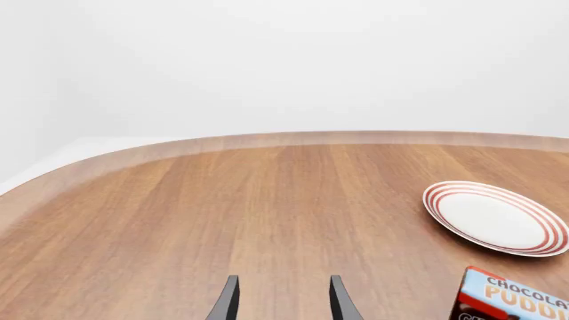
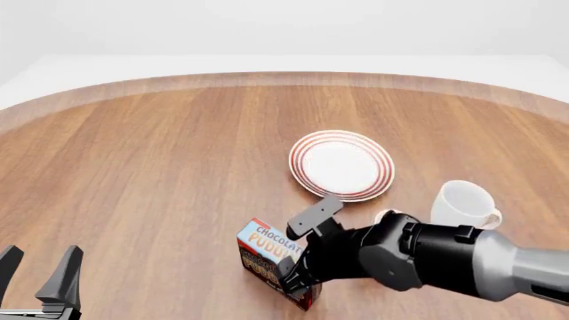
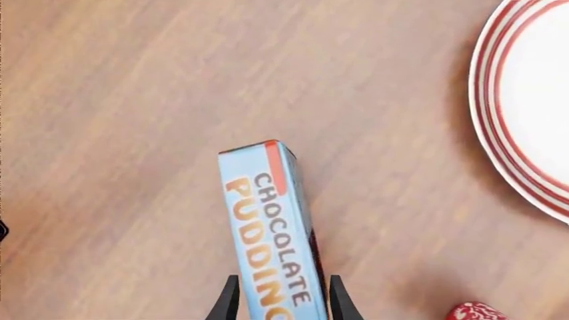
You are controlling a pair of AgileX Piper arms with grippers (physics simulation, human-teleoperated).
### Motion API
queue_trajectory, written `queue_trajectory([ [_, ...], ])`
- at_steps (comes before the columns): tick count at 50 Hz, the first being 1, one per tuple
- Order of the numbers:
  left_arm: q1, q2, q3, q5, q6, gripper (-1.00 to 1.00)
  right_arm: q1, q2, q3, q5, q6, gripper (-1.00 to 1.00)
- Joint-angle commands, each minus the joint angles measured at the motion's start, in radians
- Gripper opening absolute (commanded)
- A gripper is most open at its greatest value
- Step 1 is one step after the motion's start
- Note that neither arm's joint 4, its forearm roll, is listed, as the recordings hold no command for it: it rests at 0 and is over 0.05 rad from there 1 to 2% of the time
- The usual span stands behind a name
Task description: Put the chocolate pudding to the right of the plate.
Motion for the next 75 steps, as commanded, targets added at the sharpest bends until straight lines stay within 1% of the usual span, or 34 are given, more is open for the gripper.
queue_trajectory([
  [1,0.0,0.0,0.0,0.0,0.0,1.0,0.009,0.006,0.017,-0.023,0.016,1.0],
  [11,0.0,0.0,0.0,0.0,0.0,1.0,-0.005,-0.014,0.022,-0.011,0.009,1.0],
  [13,0.0,0.0,0.0,0.0,0.0,1.0,-0.039,-0.018,0.019,-0.009,-0.02,1.0],
  [14,0.0,0.0,0.0,0.0,0.0,1.0,-0.035,-0.019,0.022,-0.008,-0.019,-1.0],
  [17,0.0,0.0,0.0,0.0,0.0,1.0,-0.025,-0.023,0.03,-0.012,-0.003,-1.0],
  [22,0.0,0.0,0.0,0.0,0.0,1.0,-0.033,-0.022,0.021,-0.016,-0.004,-1.0],
  [31,0.0,0.0,0.0,0.0,0.0,1.0,-0.02,-0.011,0.02,-0.028,0.002,-1.0],
  [35,0.0,0.0,0.0,0.0,0.0,1.0,-0.03,-0.024,0.009,-0.01,-0.012,-1.0],
  [36,0.0,0.0,0.0,0.0,0.0,1.0,-0.044,-0.031,0.0,0.0,-0.027,-1.0],
  [41,0.0,0.0,0.0,0.0,0.0,1.0,-0.033,-0.059,-0.021,0.031,-0.037,-1.0],
  [48,0.0,0.0,0.0,0.0,0.0,1.0,-0.045,-0.064,-0.064,0.066,-0.065,-1.0],
  [50,0.0,0.0,0.0,0.0,0.0,1.0,-0.044,-0.075,-0.102,0.102,-0.076,-1.0],
  [55,0.0,0.0,0.0,0.0,0.0,1.0,-0.08,-0.072,-0.194,0.177,-0.139,-1.0],
  [63,0.0,0.0,0.0,0.0,0.0,1.0,-0.095,-0.061,-0.307,0.262,-0.197,-1.0],
  [64,0.0,0.0,0.0,0.0,0.0,1.0,-0.11,-0.058,-0.335,0.277,-0.219,-1.0],
  [69,0.0,0.0,0.0,0.0,0.0,1.0,-0.132,-0.041,-0.437,0.32,-0.268,-1.0],
  [70,0.0,0.0,0.0,0.0,0.0,1.0,-0.136,-0.032,-0.471,0.337,-0.289,-1.0],
  [75,0.0,0.0,0.0,0.0,0.0,1.0,-0.152,0.014,-0.619,0.397,-0.334,-1.0],
])
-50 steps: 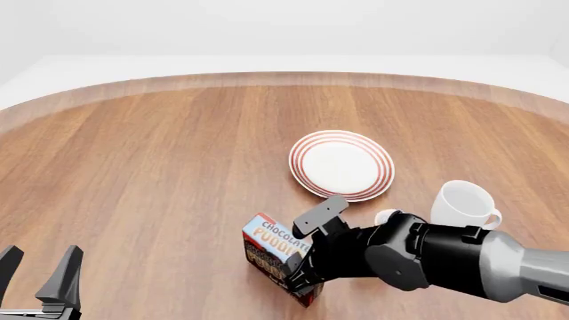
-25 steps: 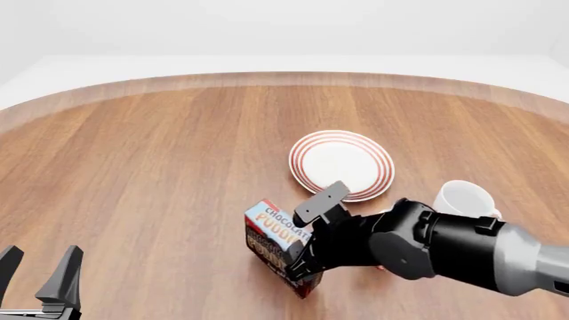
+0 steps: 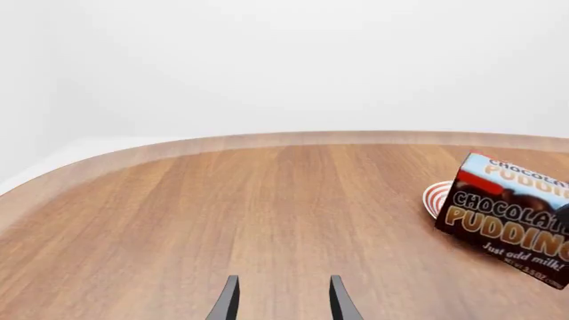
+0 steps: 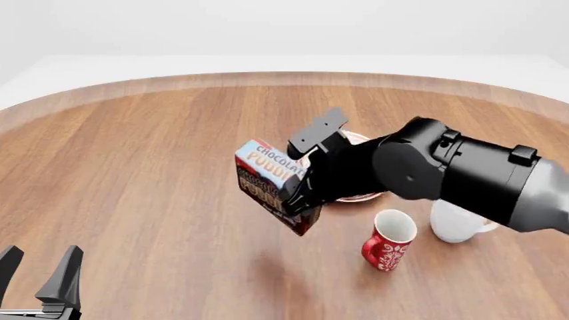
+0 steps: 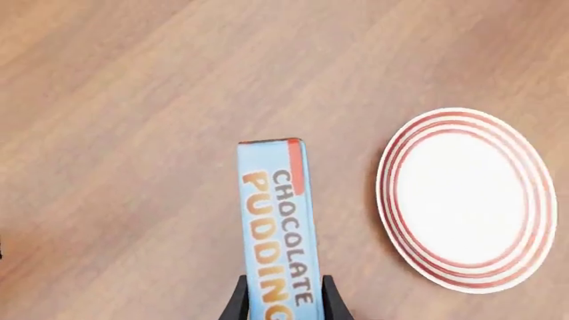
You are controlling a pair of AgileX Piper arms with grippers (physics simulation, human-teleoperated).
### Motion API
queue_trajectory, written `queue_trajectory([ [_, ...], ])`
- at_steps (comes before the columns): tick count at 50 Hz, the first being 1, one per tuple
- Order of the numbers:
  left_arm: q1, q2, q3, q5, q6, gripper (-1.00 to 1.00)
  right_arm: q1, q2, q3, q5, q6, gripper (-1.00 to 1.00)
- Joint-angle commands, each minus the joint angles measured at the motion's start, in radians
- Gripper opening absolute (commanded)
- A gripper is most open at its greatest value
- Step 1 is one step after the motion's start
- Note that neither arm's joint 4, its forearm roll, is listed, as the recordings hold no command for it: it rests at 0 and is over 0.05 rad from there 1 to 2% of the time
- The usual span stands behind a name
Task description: Put the chocolate pudding to the right of the plate.
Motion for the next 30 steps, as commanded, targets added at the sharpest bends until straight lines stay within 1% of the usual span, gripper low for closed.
queue_trajectory([
  [1,0.0,0.0,0.0,0.0,0.0,1.0,-0.038,0.072,-0.284,0.134,-0.088,-1.0],
  [2,0.0,0.0,0.0,0.0,0.0,1.0,-0.037,0.088,-0.305,0.14,-0.091,-1.0],
  [3,0.0,0.0,0.0,0.0,0.0,1.0,-0.031,0.117,-0.362,0.154,-0.099,-1.0],
  [4,0.0,0.0,0.0,0.0,0.0,1.0,-0.033,0.132,-0.394,0.164,-0.105,-1.0],
  [9,0.0,0.0,0.0,0.0,0.0,1.0,-0.052,0.183,-0.533,0.214,-0.128,-1.0],
  [15,0.0,0.0,0.0,0.0,0.0,1.0,-0.053,0.225,-0.613,0.229,-0.128,-1.0],
  [16,0.0,0.0,0.0,0.0,0.0,1.0,-0.064,0.232,-0.635,0.231,-0.128,-1.0],
  [17,0.0,0.0,0.0,0.0,0.0,1.0,-0.101,0.26,-0.688,0.242,-0.149,-1.0],
  [20,0.0,0.0,0.0,0.0,0.0,1.0,-0.12,0.289,-0.762,0.252,-0.14,-1.0],
  [21,0.0,0.0,0.0,0.0,0.0,1.0,-0.133,0.31,-0.805,0.261,-0.138,-1.0],
  [23,0.0,0.0,0.0,0.0,0.0,1.0,-0.135,0.318,-0.826,0.267,-0.135,-1.0],
  [24,0.0,0.0,0.0,0.0,0.0,1.0,-0.154,0.334,-0.868,0.271,-0.134,-1.0],
  [25,0.0,0.0,0.0,0.0,0.0,1.0,-0.166,0.365,-0.924,0.297,-0.136,-1.0],
  [30,0.0,0.0,0.0,0.0,0.0,1.0,-0.203,0.425,-1.056,0.332,-0.118,-1.0],
])
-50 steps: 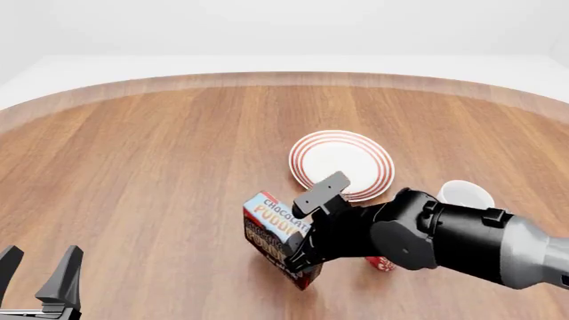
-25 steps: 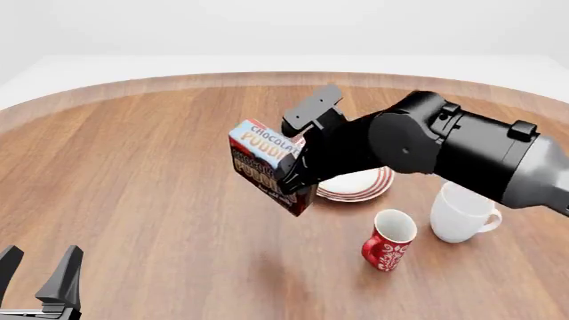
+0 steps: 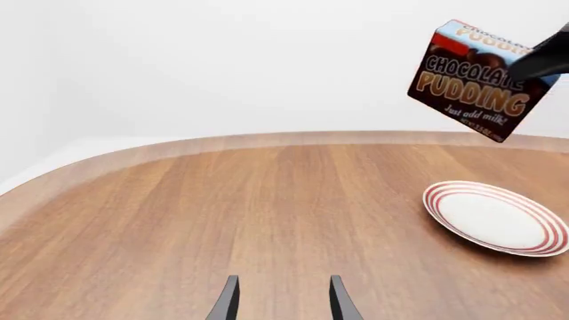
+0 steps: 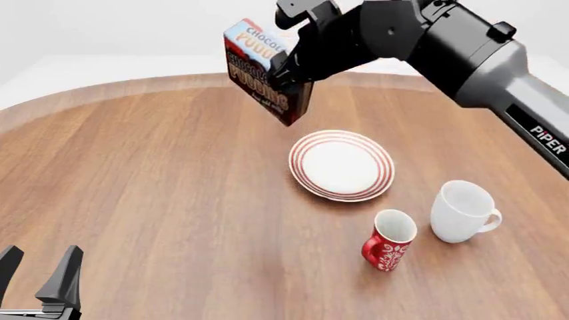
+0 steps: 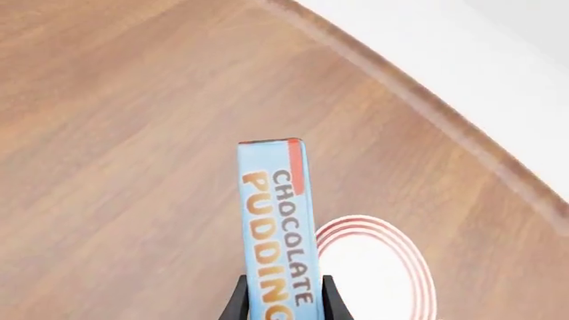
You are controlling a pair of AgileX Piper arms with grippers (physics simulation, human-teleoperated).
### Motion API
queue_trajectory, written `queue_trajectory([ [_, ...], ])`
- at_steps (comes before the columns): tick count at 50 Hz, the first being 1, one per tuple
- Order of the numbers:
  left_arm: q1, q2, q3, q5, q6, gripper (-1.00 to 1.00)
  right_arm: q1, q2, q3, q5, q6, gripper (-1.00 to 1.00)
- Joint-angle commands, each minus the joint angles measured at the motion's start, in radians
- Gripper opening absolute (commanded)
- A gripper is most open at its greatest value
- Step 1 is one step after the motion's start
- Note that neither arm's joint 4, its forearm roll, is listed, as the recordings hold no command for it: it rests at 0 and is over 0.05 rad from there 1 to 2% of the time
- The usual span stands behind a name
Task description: Put the chocolate pudding to the right of the plate.
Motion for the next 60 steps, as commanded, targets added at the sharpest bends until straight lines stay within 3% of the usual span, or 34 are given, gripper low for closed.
queue_trajectory([
  [1,0.0,0.0,0.0,0.0,0.0,1.0,-0.079,0.129,-0.292,0.077,0.023,-1.0],
  [15,0.0,0.0,0.0,0.0,0.0,1.0,-0.162,0.195,-0.405,0.098,0.068,-1.0],
  [31,0.0,0.0,0.0,0.0,0.0,1.0,-0.265,0.049,-0.101,-0.031,0.098,-1.0],
  [37,0.0,0.0,0.0,0.0,0.0,1.0,-0.31,0.08,-0.077,-0.072,0.122,-1.0],
  [42,0.0,0.0,0.0,0.0,0.0,1.0,-0.366,0.132,-0.1,-0.082,0.105,-1.0],
  [53,0.0,0.0,0.0,0.0,0.0,1.0,-0.407,0.173,-0.086,-0.095,0.11,-1.0],
  [60,0.0,0.0,0.0,0.0,0.0,1.0,-0.439,0.156,-0.004,-0.139,0.123,-1.0],
])
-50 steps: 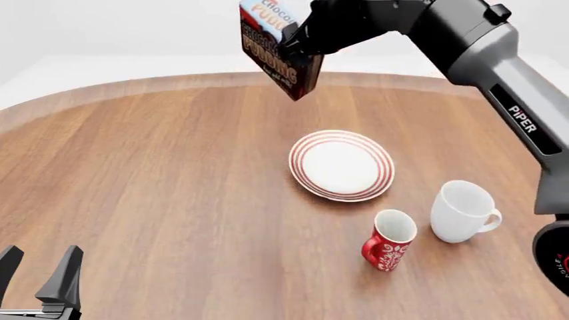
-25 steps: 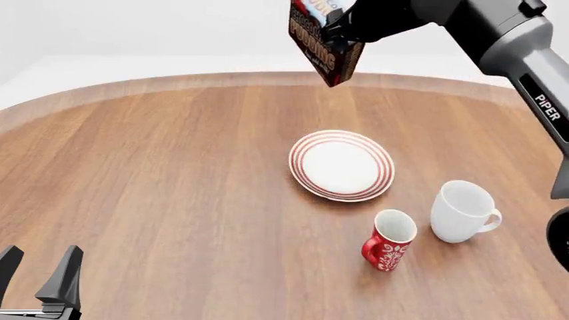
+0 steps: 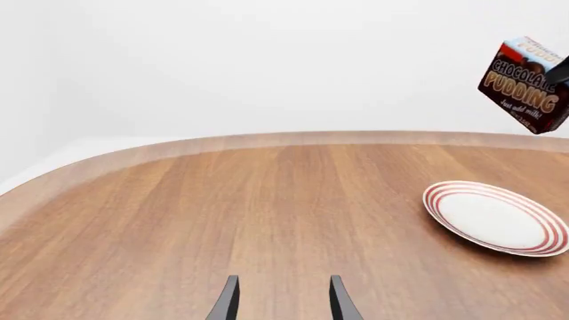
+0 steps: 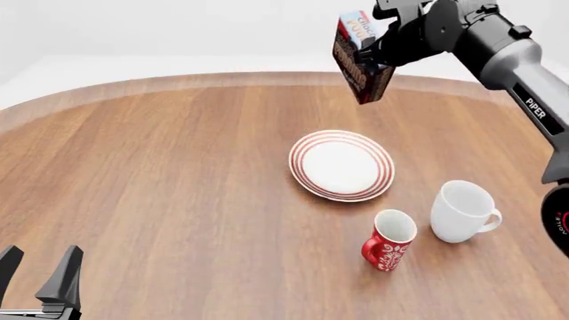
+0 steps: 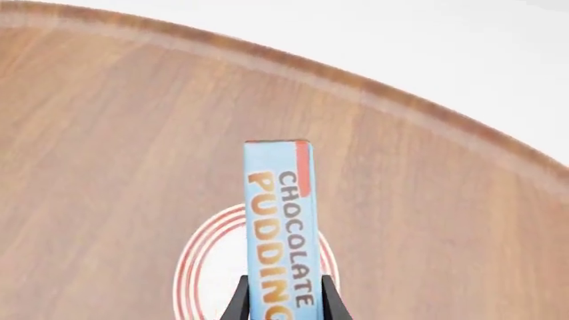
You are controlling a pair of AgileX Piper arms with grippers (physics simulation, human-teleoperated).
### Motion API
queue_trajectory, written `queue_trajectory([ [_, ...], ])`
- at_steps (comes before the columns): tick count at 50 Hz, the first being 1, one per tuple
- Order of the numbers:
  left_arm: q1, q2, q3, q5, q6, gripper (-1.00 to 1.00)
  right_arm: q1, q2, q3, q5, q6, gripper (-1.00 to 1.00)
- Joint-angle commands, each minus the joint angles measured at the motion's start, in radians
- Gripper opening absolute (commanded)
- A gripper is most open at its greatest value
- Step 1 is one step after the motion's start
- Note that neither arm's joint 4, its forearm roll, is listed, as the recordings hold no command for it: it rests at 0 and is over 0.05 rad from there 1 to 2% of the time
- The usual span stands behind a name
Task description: Put the chocolate pudding to the right of the plate.
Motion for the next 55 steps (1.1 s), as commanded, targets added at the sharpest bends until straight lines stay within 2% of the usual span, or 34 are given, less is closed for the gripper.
queue_trajectory([
  [1,0.0,0.0,0.0,0.0,0.0,1.0,-0.056,0.001,0.077,-0.051,0.029,-1.0],
  [3,0.0,0.0,0.0,0.0,0.0,1.0,-0.072,-0.013,0.131,-0.082,0.046,-1.0],
  [9,0.0,0.0,0.0,0.0,0.0,1.0,-0.102,-0.018,0.187,-0.112,0.055,-1.0],
  [14,0.0,0.0,0.0,0.0,0.0,1.0,-0.118,-0.027,0.199,-0.115,0.063,-1.0],
  [18,0.0,0.0,0.0,0.0,0.0,1.0,-0.149,-0.002,0.191,-0.1,0.035,-1.0],
  [20,0.0,0.0,0.0,0.0,0.0,1.0,-0.142,-0.009,0.197,-0.107,0.048,-1.0],
  [28,0.0,0.0,0.0,0.0,0.0,1.0,-0.195,0.006,0.21,-0.113,0.041,-1.0],
  [40,0.0,0.0,0.0,0.0,0.0,1.0,-0.243,0.0,0.284,-0.158,0.094,-1.0],
  [53,0.0,0.0,0.0,0.0,0.0,1.0,-0.284,0.04,0.237,-0.107,0.107,-1.0],
  [55,0.0,0.0,0.0,0.0,0.0,1.0,-0.301,0.054,0.222,-0.088,0.087,-1.0],
])
